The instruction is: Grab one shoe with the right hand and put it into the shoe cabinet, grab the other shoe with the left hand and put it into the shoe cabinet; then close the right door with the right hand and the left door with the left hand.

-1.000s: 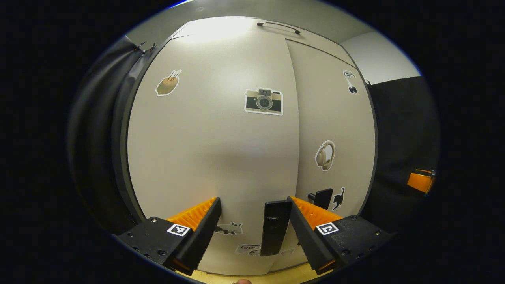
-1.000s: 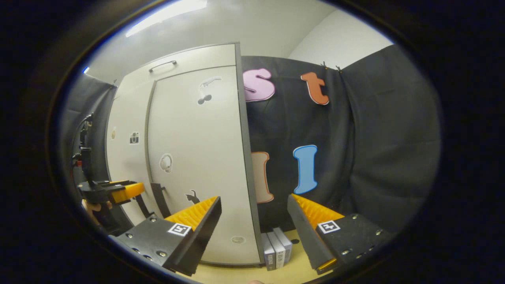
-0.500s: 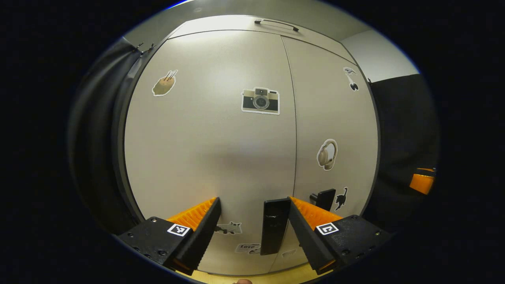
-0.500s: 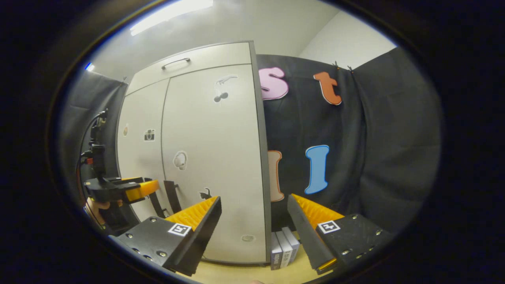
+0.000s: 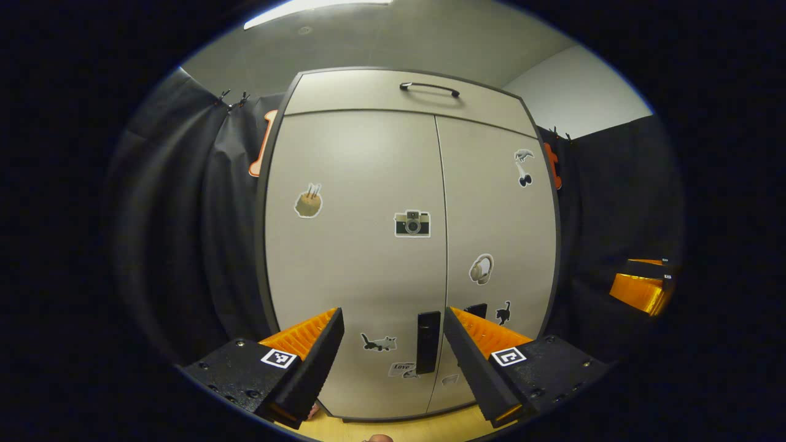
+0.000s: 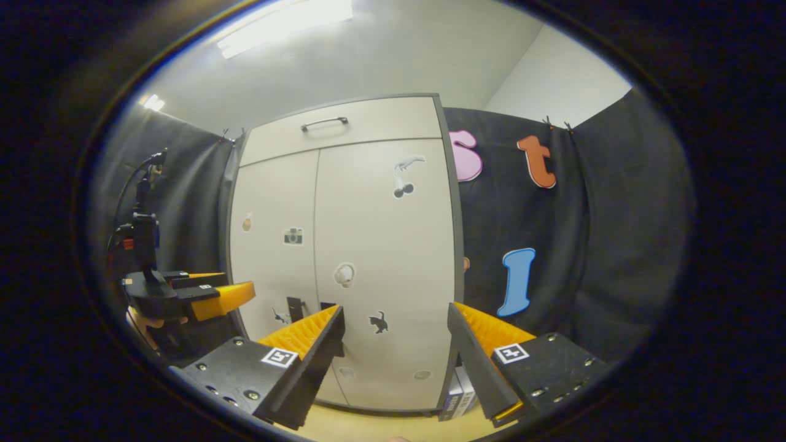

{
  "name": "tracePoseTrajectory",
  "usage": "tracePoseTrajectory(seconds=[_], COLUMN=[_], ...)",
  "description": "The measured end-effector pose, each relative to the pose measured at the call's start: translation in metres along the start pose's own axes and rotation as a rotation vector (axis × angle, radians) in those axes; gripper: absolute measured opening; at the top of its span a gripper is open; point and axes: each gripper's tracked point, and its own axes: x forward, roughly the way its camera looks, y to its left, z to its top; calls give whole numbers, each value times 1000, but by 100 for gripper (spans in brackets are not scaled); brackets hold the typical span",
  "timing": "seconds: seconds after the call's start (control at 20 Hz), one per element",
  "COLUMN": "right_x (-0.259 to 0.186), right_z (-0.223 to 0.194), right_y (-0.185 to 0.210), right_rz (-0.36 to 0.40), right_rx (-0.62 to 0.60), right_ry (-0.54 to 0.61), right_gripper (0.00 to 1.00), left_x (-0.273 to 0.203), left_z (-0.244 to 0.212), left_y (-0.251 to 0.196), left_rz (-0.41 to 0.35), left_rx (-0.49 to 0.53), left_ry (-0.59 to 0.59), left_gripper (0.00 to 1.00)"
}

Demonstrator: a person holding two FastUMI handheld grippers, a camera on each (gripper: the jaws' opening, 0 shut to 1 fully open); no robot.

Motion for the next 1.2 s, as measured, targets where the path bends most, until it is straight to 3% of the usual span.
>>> tracePoseTrajectory(seconds=[0.15, 0.5, 0.85, 1.2], right_x=[-18, -38, -48, -61], right_z=[9, 15, 16, 13], right_y=[22, 43, 59, 69], right_rz=[38, 42, 40, 11], right_rx=[26, 13, 14, 6], right_ry=[-10, -31, -43, -49], right_gripper=[100, 100, 100, 100], left_x=[-40, -96, -111, -109], left_z=[7, 15, 12, 11], left_y=[12, 33, 44, 42], left_rz=[19, 62, 58, -1], left_rx=[-4, -15, -4, -5], left_ry=[-2, -7, 1, -11], left_gripper=[99, 99, 99, 99])
